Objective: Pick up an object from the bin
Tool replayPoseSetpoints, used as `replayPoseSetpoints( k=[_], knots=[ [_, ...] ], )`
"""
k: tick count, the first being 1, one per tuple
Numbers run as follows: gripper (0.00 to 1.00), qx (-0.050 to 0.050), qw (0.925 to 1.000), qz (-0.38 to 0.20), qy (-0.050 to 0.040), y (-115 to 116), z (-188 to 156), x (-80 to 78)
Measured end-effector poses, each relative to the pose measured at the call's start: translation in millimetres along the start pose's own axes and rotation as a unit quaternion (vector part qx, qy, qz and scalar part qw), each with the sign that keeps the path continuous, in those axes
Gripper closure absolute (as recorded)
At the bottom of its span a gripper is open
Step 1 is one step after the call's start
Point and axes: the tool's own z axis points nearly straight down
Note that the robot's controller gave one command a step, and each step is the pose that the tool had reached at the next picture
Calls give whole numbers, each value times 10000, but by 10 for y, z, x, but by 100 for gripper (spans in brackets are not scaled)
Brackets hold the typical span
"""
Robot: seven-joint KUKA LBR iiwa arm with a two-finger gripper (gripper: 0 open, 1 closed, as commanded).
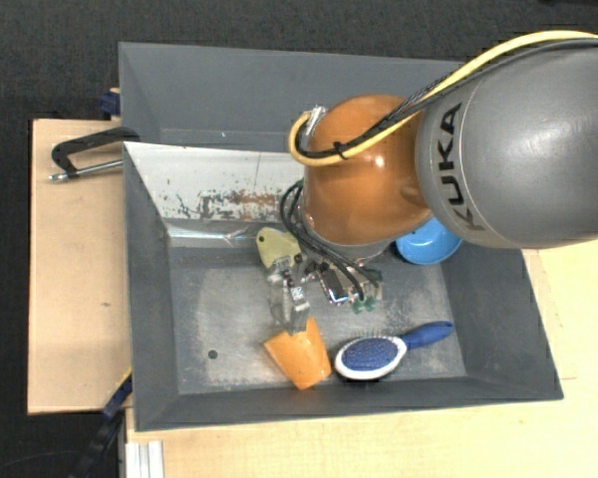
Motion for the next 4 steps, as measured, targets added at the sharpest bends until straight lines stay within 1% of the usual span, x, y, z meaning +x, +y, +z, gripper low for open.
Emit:
replayPoseSetpoints(
  k=[1,2,3,4],
  knots=[
    [100,12,9989,479,11,-1013,514,362],
    [0,-5,9990,440,-14,-964,493,340],
    [0,-16,10000,47,3,-640,1181,299],
    [0,-19,9989,474,-42,-114,1212,110]
  ],
)
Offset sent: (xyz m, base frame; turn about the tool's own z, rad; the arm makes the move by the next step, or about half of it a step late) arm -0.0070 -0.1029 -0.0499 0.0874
